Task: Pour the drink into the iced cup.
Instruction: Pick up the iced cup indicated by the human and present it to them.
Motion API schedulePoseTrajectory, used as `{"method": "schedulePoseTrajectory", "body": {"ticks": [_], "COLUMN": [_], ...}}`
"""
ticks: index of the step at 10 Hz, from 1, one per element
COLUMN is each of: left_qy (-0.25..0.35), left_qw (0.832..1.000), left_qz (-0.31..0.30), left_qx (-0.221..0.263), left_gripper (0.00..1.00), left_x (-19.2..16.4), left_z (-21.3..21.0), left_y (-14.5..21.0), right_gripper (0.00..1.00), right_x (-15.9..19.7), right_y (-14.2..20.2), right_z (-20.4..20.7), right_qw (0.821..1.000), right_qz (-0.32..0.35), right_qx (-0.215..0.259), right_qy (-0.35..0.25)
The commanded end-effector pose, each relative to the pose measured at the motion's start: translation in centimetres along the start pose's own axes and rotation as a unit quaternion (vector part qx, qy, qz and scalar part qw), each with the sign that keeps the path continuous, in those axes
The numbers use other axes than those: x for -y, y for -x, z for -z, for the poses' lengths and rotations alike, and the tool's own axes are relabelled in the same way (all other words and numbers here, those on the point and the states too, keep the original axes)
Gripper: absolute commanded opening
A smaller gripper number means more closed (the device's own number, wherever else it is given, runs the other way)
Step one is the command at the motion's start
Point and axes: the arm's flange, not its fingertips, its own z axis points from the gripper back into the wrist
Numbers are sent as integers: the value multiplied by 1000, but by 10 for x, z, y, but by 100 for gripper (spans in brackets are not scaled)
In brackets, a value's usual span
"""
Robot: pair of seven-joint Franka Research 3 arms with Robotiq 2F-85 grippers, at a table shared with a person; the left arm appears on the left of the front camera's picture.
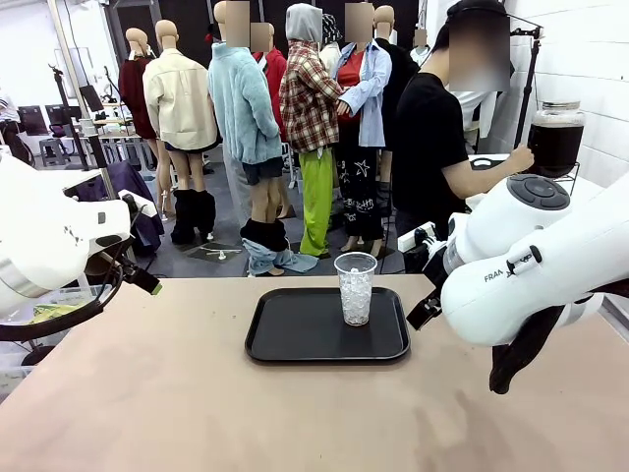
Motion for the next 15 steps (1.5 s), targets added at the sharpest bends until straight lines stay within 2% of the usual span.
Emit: {"method": "schedulePoseTrajectory", "body": {"ticks": [1,15], "left_qy": [-2,-2], "left_qw": [1000,1000], "left_qz": [2,2], "left_qx": [-9,-9], "left_gripper": [100,100], "left_x": [-1,-1], "left_z": [-4,-4], "left_y": [-1,-1], "right_gripper": [100,100], "right_x": [-1,-1], "right_y": [0,0], "right_z": [0,0], "right_qw": [1000,1000], "right_qz": [0,0], "right_qx": [0,0], "right_qy": [0,0]}}
